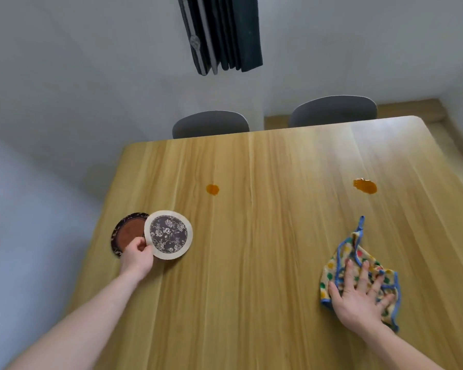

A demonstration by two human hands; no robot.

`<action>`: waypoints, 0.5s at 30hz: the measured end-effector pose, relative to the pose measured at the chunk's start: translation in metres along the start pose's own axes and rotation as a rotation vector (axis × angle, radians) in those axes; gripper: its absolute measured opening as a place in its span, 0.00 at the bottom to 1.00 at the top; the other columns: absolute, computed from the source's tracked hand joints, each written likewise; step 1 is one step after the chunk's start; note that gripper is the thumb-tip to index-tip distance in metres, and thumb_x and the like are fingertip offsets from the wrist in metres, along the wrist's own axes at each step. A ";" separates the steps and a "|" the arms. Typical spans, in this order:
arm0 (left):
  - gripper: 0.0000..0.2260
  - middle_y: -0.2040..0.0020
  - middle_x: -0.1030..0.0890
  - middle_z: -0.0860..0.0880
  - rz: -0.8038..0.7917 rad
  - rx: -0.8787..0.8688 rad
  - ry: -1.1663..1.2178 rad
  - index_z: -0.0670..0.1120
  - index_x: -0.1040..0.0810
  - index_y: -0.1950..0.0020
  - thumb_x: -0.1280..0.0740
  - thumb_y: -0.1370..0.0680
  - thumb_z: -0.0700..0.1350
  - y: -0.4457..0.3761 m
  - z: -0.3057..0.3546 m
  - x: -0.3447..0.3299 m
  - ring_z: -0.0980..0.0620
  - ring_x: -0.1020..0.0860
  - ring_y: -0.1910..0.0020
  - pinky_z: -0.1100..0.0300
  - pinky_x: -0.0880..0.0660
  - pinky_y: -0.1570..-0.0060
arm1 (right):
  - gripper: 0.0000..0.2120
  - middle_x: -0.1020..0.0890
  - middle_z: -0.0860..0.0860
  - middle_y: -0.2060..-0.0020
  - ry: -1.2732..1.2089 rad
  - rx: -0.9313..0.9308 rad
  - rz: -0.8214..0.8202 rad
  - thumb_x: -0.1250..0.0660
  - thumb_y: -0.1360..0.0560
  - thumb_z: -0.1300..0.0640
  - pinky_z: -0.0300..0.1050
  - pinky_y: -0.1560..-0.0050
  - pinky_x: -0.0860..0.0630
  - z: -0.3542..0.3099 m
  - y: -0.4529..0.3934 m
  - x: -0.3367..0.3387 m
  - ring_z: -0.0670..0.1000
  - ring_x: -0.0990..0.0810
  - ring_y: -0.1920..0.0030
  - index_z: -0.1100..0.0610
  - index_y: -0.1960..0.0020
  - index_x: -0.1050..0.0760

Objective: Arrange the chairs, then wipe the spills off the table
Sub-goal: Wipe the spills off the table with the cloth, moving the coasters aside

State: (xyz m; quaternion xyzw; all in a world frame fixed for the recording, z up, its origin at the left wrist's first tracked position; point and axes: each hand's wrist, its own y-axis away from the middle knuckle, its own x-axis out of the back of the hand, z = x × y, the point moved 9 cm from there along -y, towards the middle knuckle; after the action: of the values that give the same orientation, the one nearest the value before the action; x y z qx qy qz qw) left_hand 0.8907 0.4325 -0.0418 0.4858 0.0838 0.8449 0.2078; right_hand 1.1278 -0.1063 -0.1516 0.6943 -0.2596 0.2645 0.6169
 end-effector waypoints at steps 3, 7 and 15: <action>0.03 0.54 0.19 0.46 0.066 0.067 -0.025 0.48 0.21 0.51 0.33 0.22 0.44 -0.027 -0.031 0.033 0.39 0.22 0.52 0.53 0.27 0.52 | 0.38 0.85 0.50 0.32 -0.008 -0.003 0.028 0.60 0.20 0.31 0.73 0.25 0.67 -0.034 0.006 -0.015 0.64 0.77 0.23 0.46 0.21 0.77; 0.07 0.55 0.14 0.44 0.076 0.161 0.034 0.51 0.23 0.53 0.35 0.25 0.53 -0.090 -0.078 0.040 0.40 0.17 0.56 0.48 0.20 0.48 | 0.38 0.85 0.49 0.31 -0.010 0.043 0.075 0.58 0.19 0.33 0.73 0.26 0.69 -0.088 0.019 -0.040 0.63 0.79 0.24 0.45 0.22 0.77; 0.17 0.32 0.29 0.42 0.032 0.214 -0.132 0.47 0.22 0.37 0.33 0.25 0.45 -0.114 -0.077 0.035 0.38 0.25 0.37 0.52 0.29 0.37 | 0.37 0.79 0.51 0.25 0.056 0.318 0.125 0.58 0.18 0.35 0.72 0.28 0.73 -0.239 0.072 -0.104 0.61 0.83 0.27 0.47 0.21 0.75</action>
State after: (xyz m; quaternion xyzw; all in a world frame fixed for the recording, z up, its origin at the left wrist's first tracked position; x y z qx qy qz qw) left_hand 0.8403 0.5548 -0.0934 0.5609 0.1520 0.8006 0.1464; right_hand 0.9919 0.1278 -0.1479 0.7579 -0.2402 0.3593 0.4886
